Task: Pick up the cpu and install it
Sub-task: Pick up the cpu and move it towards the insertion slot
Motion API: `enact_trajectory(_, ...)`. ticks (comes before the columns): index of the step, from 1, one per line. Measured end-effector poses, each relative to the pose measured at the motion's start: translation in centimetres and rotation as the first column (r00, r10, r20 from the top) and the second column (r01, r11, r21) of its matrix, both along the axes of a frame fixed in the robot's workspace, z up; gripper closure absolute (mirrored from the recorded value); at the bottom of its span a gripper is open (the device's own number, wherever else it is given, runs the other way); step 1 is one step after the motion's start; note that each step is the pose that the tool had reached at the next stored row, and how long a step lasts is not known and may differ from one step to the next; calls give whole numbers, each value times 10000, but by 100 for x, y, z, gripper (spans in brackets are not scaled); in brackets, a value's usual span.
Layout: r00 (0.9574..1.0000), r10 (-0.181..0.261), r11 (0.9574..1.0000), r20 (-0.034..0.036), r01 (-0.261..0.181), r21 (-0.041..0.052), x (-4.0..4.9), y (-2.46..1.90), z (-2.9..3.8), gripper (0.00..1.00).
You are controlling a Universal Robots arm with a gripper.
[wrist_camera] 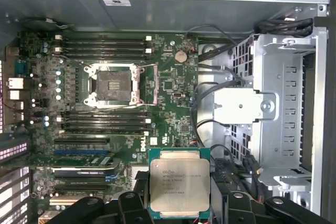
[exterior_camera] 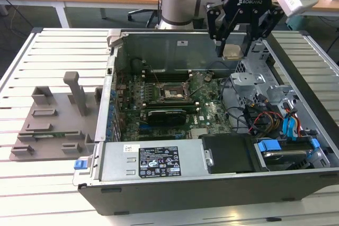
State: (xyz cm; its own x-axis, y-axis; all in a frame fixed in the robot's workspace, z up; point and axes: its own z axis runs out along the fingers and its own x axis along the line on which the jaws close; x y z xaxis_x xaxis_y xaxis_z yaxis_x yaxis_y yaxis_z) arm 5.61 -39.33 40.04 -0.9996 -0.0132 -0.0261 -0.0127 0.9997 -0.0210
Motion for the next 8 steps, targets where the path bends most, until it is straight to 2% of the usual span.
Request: enact_trajectory(8, 10000, 0, 10000, -1, 0, -22, 141, 0, 1, 45)
